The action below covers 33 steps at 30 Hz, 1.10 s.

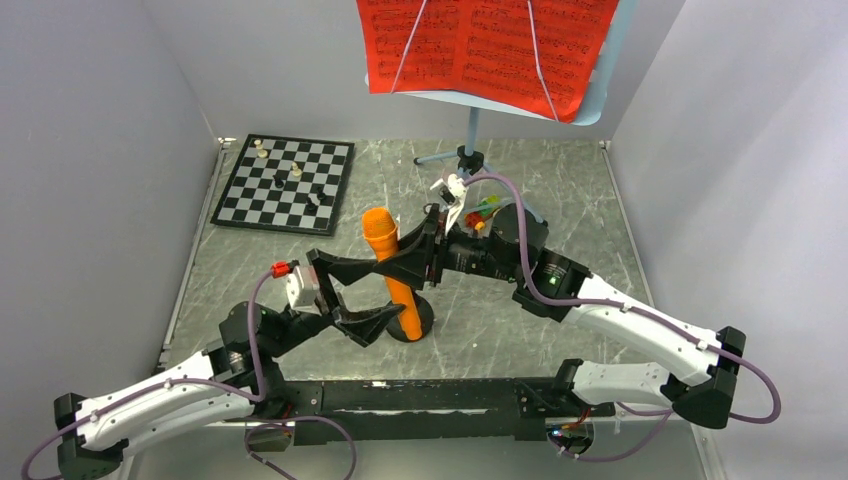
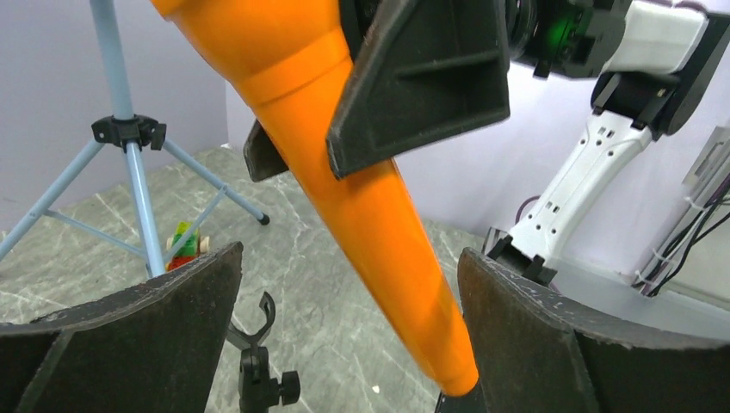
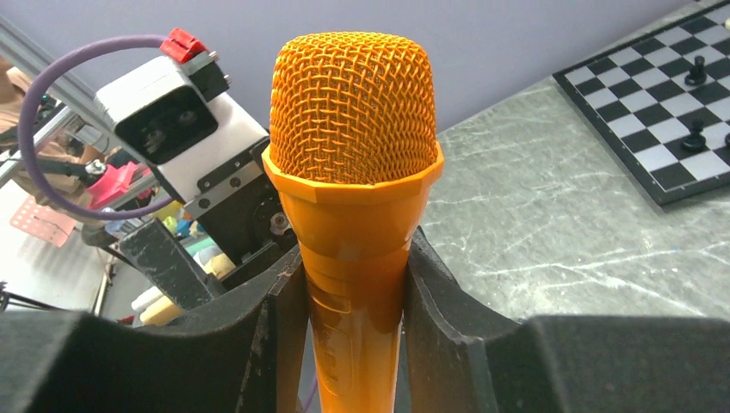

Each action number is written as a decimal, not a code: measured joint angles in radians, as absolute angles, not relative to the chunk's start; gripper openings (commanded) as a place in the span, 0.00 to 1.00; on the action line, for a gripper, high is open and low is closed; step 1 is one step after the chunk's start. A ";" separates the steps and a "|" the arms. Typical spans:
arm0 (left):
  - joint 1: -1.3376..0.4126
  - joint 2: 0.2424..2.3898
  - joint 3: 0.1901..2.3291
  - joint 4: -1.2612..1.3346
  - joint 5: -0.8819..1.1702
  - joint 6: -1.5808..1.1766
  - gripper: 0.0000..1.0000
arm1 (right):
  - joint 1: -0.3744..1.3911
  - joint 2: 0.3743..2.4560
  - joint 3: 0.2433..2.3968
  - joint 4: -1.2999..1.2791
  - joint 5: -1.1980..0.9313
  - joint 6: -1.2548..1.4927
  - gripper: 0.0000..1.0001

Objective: Pack up the instrument practice props

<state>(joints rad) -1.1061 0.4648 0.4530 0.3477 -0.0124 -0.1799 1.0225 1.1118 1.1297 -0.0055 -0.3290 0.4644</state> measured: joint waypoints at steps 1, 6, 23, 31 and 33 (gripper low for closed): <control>-1.102 0.466 0.452 0.358 -0.008 -0.187 0.97 | 1.023 1.108 1.116 0.018 -0.334 0.465 0.00; -1.083 0.504 0.452 0.425 0.037 -0.234 0.93 | 1.027 1.100 1.052 0.133 -0.361 0.475 0.00; -1.060 0.565 0.417 0.565 0.133 -0.371 0.00 | 1.056 1.099 1.021 0.272 -0.394 0.416 0.59; -1.057 0.514 0.445 0.370 0.040 -0.314 0.00 | 1.061 1.062 1.023 0.147 -0.292 0.419 1.00; -1.049 0.498 0.477 0.265 -0.040 -0.307 0.00 | 1.058 1.037 1.023 0.107 -0.248 0.413 1.00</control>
<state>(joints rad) -1.0489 0.4980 0.4770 0.2649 -0.0399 -0.3073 1.0584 1.0367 1.0225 0.1074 -0.2478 0.4129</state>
